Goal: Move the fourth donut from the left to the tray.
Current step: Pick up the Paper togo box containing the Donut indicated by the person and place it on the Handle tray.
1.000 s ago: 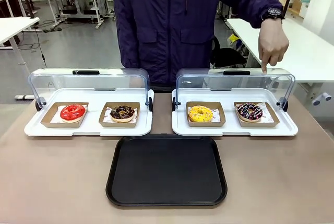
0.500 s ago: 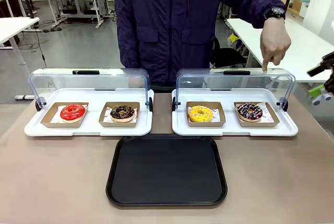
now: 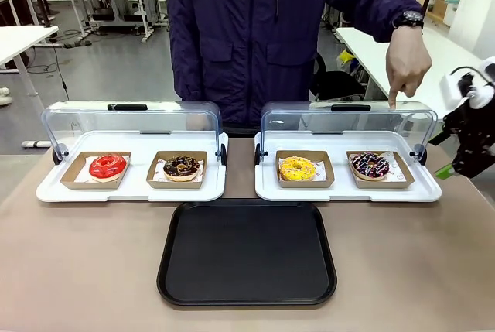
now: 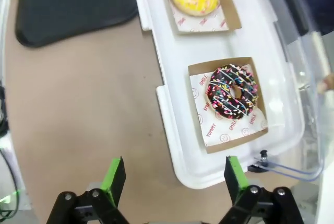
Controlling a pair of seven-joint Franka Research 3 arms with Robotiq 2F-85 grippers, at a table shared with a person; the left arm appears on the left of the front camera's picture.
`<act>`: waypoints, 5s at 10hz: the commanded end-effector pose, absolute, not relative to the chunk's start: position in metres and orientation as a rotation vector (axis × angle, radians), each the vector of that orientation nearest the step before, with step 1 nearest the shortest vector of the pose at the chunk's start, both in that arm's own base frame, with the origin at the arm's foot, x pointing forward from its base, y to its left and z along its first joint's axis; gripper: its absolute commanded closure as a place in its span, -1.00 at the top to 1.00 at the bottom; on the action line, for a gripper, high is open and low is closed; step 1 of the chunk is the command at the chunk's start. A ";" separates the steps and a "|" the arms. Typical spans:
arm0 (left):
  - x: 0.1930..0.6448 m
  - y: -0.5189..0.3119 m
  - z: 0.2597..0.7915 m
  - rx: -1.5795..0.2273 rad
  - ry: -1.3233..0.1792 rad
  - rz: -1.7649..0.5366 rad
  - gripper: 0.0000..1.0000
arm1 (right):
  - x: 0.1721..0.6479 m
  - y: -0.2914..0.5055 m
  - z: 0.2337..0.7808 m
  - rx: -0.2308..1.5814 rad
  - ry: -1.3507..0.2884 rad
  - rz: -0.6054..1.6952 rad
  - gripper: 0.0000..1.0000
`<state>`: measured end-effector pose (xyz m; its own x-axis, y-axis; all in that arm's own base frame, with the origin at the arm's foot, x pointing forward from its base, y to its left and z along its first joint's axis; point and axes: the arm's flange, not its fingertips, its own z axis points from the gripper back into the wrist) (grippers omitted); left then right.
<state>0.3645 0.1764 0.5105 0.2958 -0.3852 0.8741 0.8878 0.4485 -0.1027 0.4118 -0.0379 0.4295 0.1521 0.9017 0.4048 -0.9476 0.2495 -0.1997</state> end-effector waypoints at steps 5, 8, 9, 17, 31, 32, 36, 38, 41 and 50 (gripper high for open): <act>0.364 0.176 0.512 -0.673 -0.914 -0.947 1.00 | 0.432 -0.008 0.367 -0.058 -0.458 1.385 1.00; 0.364 0.176 0.512 -0.673 -0.914 -0.947 1.00 | 0.421 -0.013 0.381 0.018 -0.436 1.400 1.00; 0.364 0.176 0.512 -0.673 -0.914 -0.947 1.00 | 0.421 -0.013 0.381 0.018 -0.436 1.400 1.00; 0.364 0.176 0.512 -0.673 -0.914 -0.947 1.00 | 0.475 -0.012 0.347 -0.161 -0.395 1.442 1.00; 0.364 0.176 0.512 -0.673 -0.914 -0.947 1.00 | 0.514 -0.019 0.303 -0.156 -0.327 1.539 0.65; 0.364 0.176 0.512 -0.673 -0.914 -0.947 1.00 | 0.515 -0.019 0.303 -0.141 -0.315 1.537 -0.16; 0.364 0.176 0.512 -0.673 -0.914 -0.947 1.00 | 0.515 -0.018 0.306 -0.124 -0.292 1.538 -1.00; 0.364 0.176 0.512 -0.673 -0.914 -0.947 1.00 | 0.514 -0.018 0.308 -0.114 -0.280 1.543 -1.00; 0.364 0.176 0.512 -0.673 -0.914 -0.947 1.00 | 0.512 -0.017 0.310 -0.097 -0.259 1.554 -1.00; 0.364 0.176 0.512 -0.673 -0.914 -0.947 1.00 | 0.503 -0.016 0.317 -0.105 -0.312 1.510 -0.96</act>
